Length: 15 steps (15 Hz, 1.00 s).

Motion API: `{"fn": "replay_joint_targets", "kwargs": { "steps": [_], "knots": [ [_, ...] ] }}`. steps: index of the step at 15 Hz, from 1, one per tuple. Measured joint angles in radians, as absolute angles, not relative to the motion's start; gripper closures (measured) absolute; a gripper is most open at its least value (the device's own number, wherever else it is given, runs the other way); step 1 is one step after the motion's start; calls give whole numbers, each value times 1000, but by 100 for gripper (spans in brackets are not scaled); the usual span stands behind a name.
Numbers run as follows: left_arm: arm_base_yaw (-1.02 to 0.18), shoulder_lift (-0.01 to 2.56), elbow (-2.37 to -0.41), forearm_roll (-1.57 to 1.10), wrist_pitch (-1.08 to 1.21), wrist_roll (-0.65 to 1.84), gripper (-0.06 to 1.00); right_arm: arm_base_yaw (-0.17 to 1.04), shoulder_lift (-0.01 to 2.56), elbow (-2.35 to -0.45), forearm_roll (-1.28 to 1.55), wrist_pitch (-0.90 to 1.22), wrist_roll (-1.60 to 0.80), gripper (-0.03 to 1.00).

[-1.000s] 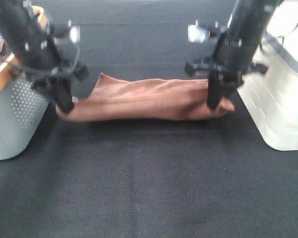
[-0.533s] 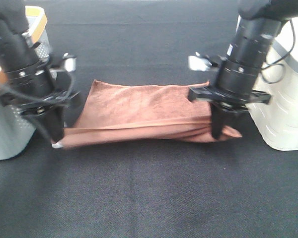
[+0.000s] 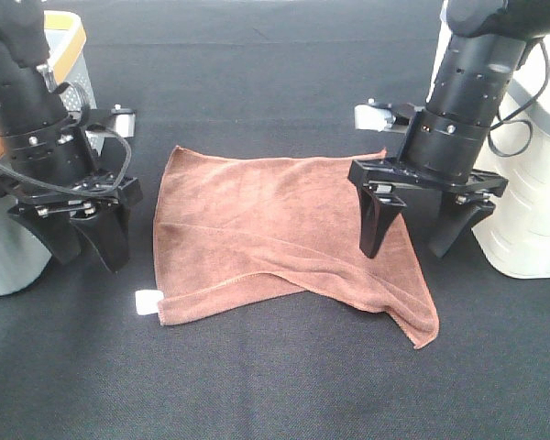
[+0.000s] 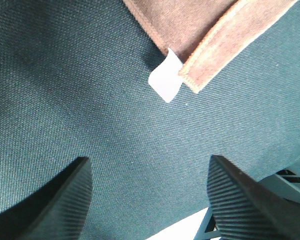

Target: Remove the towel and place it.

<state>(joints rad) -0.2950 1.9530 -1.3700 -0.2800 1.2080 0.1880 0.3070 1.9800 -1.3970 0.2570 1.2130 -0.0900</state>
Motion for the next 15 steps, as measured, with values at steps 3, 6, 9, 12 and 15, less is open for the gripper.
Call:
{"fn": "replay_joint_targets", "kwargs": {
  "steps": [3, 6, 9, 12, 15],
  "knots": [
    [-295, 1928, -1435, -307, 1209, 188, 31, 307, 1878, -1397, 274, 1213, -90, 17],
    [-291, 1848, -1600, -379, 1207, 187, 31, 307, 1684, -1397, 274, 1213, -90, 16],
    [-291, 1772, -1673, -401, 1208, 187, 31, 307, 1559, -1397, 277, 1213, -90, 16],
    [-291, 1596, -1709, -389, 1211, 187, 31, 307, 1369, -1397, 277, 1217, -90, 16],
    [-291, 1424, -1661, -283, 1212, 126, 31, 307, 1218, -1348, 265, 1216, -90, 16]
  ]
}}
